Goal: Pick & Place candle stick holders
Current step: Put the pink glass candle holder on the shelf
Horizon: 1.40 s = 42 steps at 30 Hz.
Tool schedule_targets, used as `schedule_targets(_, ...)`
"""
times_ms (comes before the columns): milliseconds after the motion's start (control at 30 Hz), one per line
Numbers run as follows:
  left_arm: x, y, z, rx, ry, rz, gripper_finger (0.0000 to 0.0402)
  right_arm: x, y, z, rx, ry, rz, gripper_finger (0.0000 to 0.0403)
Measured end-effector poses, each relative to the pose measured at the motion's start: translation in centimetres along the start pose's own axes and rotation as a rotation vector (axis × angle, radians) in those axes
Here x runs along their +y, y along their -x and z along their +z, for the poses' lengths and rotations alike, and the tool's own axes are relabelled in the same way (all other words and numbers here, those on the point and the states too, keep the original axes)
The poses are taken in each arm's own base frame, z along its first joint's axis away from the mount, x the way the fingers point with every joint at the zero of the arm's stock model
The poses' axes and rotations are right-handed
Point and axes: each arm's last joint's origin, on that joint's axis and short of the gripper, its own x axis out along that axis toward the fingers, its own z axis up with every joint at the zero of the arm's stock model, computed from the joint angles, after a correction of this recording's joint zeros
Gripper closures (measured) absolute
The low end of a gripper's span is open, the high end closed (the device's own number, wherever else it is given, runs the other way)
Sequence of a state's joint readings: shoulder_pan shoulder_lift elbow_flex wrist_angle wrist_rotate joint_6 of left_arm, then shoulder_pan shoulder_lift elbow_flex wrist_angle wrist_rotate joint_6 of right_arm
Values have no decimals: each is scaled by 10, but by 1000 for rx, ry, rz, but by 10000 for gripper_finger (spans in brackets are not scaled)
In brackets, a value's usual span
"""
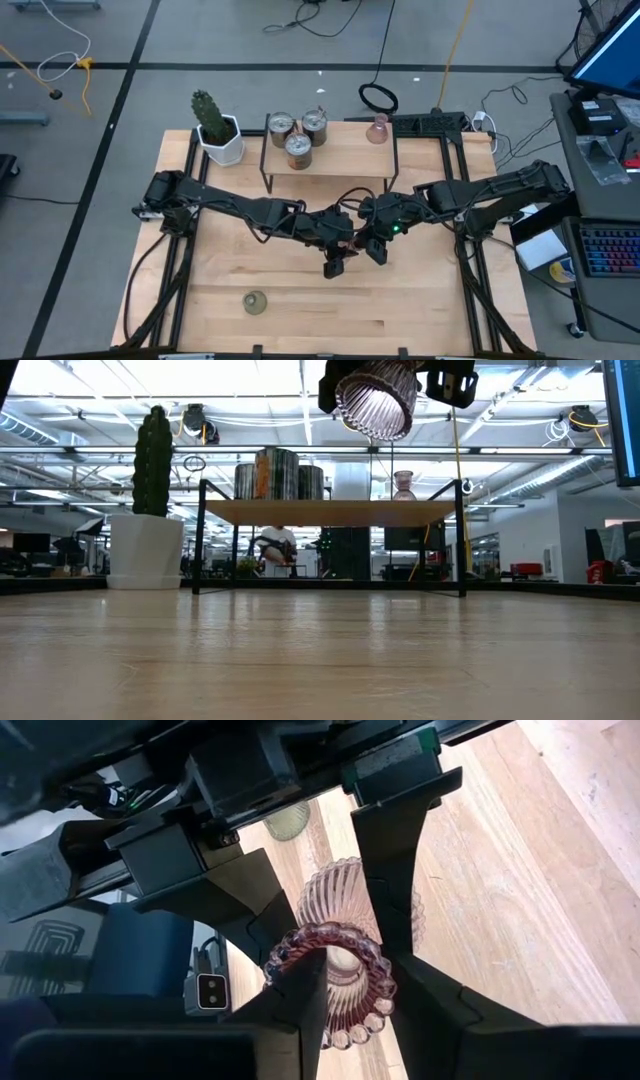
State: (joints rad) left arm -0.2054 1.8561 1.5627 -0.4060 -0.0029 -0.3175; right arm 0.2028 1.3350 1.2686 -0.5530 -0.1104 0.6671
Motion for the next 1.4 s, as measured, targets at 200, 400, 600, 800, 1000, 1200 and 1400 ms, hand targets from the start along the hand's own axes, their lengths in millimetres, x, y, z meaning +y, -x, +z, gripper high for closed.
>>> schedule_targets(200,0,0,0,1,8,-2,265,0,0,0,6,-2,4,320)
schedule_targets(400,-1,0,-1,3,16,-7,265,0,0,-1,14,-28,11,340)
schedule_targets(600,-1,0,0,2,21,-7,265,0,3,-1,18,-39,11,354)
schedule_targets(800,-3,0,1,-17,25,-8,265,1,15,-1,-8,-50,17,355)
schedule_targets(1000,-4,0,2,-25,28,-10,265,1,13,-2,-5,-52,11,355)
schedule_targets(1200,-4,-2,-2,3,39,-22,267,-5,-4,-9,20,-92,66,355)
schedule_targets(1400,-4,-3,-4,24,45,-16,267,-12,-14,-15,-5,-109,97,350)
